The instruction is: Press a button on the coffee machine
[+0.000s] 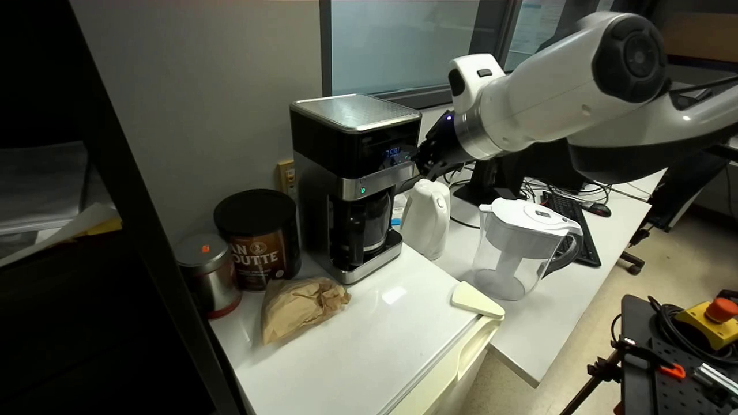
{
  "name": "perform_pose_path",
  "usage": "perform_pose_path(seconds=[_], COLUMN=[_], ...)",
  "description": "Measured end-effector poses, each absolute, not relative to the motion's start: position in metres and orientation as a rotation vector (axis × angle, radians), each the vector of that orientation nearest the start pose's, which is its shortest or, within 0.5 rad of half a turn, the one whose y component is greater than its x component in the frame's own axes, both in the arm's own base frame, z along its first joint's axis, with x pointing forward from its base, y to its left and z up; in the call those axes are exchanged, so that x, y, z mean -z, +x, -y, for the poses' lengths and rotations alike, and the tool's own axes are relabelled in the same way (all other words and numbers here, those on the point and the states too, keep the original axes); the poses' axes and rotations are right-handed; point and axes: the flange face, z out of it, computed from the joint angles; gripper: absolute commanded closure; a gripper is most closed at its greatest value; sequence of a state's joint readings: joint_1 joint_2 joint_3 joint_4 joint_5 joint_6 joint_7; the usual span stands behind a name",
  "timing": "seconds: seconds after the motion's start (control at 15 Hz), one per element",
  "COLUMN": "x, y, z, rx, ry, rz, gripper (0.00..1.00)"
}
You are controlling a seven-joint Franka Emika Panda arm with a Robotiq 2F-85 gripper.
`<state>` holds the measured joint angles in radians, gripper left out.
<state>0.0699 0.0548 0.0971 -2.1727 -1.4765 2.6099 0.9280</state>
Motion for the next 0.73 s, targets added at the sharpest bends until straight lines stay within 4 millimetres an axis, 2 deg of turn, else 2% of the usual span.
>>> perform_pose_path(seconds=[0.47,0.73], x=[-0.401,-0.404], y=[0.494,0.467], z=[-0.116,-0.114], rx=[-0.986,-1.000], ry=[2.279,2.276], rz=[-0.615,-0.642], gripper=[1.00,1.00])
